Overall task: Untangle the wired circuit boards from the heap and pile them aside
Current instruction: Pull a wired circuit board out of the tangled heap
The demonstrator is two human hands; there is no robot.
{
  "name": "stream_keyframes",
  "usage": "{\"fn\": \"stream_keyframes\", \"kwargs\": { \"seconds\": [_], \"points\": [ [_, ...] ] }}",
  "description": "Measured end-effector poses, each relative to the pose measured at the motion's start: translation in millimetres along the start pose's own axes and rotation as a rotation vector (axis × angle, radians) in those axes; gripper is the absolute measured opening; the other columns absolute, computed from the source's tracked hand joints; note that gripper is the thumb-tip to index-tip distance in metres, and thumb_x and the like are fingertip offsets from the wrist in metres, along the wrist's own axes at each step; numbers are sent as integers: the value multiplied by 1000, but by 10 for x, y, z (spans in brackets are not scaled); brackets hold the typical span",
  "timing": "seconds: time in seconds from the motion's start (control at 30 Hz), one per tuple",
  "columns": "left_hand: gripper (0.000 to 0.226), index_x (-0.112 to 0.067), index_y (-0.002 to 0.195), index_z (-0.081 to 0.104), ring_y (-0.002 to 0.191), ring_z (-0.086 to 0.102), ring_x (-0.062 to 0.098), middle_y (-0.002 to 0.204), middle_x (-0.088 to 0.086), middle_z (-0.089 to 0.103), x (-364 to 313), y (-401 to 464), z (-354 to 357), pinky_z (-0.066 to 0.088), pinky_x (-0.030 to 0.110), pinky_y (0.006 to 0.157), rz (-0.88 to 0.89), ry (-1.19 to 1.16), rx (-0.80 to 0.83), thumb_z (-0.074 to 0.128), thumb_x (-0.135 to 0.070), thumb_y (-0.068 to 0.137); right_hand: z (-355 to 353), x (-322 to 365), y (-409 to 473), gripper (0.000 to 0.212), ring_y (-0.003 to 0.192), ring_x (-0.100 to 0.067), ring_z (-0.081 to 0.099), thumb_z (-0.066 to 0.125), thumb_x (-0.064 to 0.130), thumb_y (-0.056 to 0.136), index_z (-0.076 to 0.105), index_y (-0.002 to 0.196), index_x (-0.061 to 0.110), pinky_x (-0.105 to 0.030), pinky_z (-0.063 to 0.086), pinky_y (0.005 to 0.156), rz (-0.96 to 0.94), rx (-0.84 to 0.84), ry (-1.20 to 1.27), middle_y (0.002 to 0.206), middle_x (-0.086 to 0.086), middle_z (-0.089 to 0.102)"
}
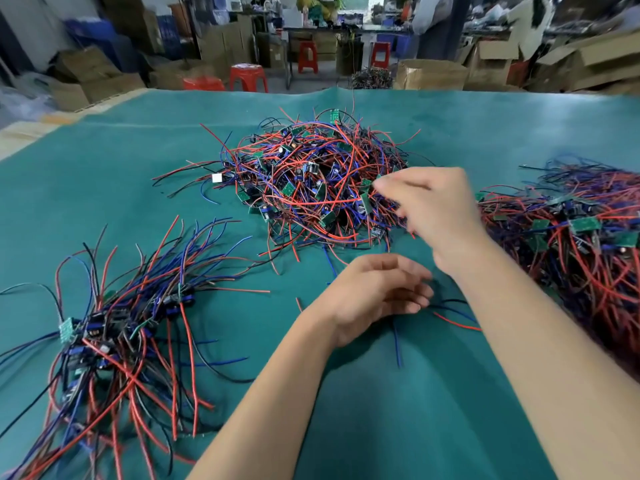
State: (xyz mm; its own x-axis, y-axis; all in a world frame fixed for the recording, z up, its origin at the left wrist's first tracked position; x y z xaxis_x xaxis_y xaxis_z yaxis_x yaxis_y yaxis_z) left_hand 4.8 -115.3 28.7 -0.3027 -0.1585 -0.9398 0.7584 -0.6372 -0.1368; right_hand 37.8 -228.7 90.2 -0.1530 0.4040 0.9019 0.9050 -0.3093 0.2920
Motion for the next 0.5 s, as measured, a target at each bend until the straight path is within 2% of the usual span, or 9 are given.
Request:
{"fn": "stream_keyframes", "kwargs": {
  "seconds": [0.07, 0.13, 0.23, 0.33, 0.43, 0.5],
  "points": [
    [15, -3, 107, 61, 69, 67, 17, 88, 16, 68, -22, 12, -35, 56, 19, 66, 7, -127, -97, 53, -1, 95, -233, -84, -67, 8, 55, -9, 55, 78, 22, 87, 79, 79, 25, -24, 41, 49, 79, -100, 213, 74, 1, 73],
    [16, -5, 111, 60, 73, 69, 21, 93, 21, 70, -40, 36, -68, 57, 22, 70, 31, -229, -181, 53, -7, 97, -415, -170, -155, 9, 61, -11, 61, 73, 15, 92, 78, 85, 19, -21, 46, 50, 103, -117, 327, 82, 0, 72],
    [21, -7, 114, 60, 81, 72, 24, 102, 22, 72, -69, 49, -70, 58, 26, 77, 29, -272, -214, 50, -17, 99, -546, -313, -321, 18, 75, -14, 69, 65, 10, 97, 77, 86, 17, -23, 55, 65, 127, 5, 461, 89, -2, 75],
    [26, -9, 117, 60, 89, 72, 26, 109, 17, 73, -63, 45, -63, 58, 28, 77, 14, -259, -183, 48, -26, 101, -554, -422, -452, 13, 87, -20, 71, 65, 15, 90, 77, 84, 14, -29, 57, 80, 196, 167, 594, 95, -7, 75],
    [28, -7, 119, 61, 86, 71, 22, 106, 13, 73, -50, 53, -90, 59, 27, 74, 42, -234, -208, 51, -25, 101, -514, -499, -533, 15, 86, -22, 71, 66, 17, 82, 79, 80, 10, -29, 57, 76, 221, 306, 637, 93, -12, 75],
    [22, -6, 118, 60, 78, 70, 16, 92, 5, 74, -38, 61, -99, 58, 25, 72, 74, -213, -225, 52, -17, 101, -496, -540, -567, 12, 83, -23, 71, 69, 12, 79, 80, 79, 6, -27, 58, 71, 207, 404, 646, 91, -15, 75]
  ]
}}
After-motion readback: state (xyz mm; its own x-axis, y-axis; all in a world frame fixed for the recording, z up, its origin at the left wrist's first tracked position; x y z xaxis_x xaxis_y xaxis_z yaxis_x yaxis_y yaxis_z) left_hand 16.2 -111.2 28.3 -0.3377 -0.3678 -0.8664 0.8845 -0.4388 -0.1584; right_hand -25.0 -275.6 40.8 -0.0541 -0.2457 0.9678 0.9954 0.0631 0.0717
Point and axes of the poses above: each hand's wrist, its own y-axis towards the middle knuckle, its own z-axis out of the palm, x = y × z, the point moved 1 cm from there along y, towards the middle knuckle
